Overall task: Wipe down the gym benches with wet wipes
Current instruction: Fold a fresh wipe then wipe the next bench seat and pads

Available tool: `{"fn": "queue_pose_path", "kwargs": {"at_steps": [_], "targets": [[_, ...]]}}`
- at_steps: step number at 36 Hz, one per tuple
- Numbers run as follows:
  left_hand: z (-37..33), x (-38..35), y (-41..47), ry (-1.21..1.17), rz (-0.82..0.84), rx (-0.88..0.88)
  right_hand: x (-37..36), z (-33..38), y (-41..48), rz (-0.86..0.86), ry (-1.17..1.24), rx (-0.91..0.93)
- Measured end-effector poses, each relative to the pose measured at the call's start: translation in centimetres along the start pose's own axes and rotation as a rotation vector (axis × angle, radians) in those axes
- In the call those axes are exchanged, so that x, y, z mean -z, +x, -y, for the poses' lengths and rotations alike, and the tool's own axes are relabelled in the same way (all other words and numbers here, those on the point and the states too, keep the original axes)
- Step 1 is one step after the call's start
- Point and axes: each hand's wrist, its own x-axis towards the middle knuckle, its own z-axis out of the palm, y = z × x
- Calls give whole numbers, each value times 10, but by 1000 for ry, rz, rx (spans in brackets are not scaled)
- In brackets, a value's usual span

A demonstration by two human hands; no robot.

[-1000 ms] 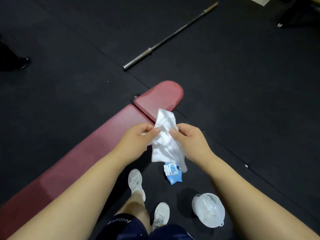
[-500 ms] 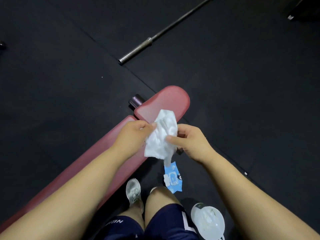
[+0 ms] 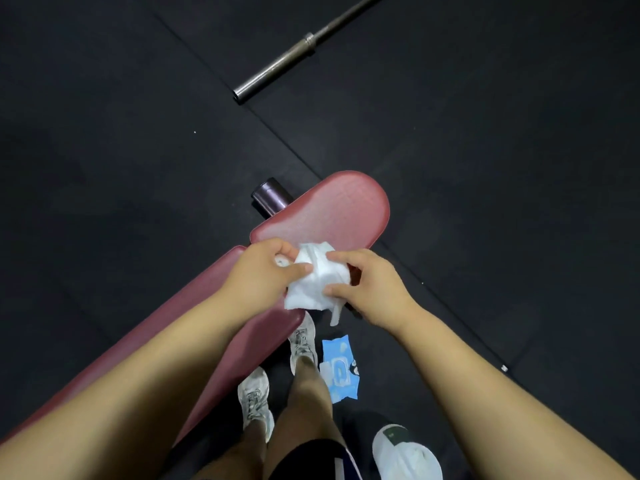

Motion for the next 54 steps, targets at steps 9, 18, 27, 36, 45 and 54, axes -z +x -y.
{"fn": "queue_pose_path", "kwargs": {"at_steps": [9, 18, 27, 36, 45, 54], "targets": [[4, -52, 114, 14, 51, 57, 29, -85, 99, -21, -78, -96], [50, -84, 217, 382, 156, 46, 41, -168, 209, -466, -251, -170], [99, -100, 278, 580, 223, 105, -5, -223, 258, -271, -372, -60], [108, -95, 284, 917, 344, 64, -14, -227, 273, -503, -300, -123], [126, -83, 278, 546, 197, 8, -20, -189, 361, -574, -400, -109], [163, -68, 264, 453, -3, 40, -65, -166, 329, 30, -552, 596]]}}
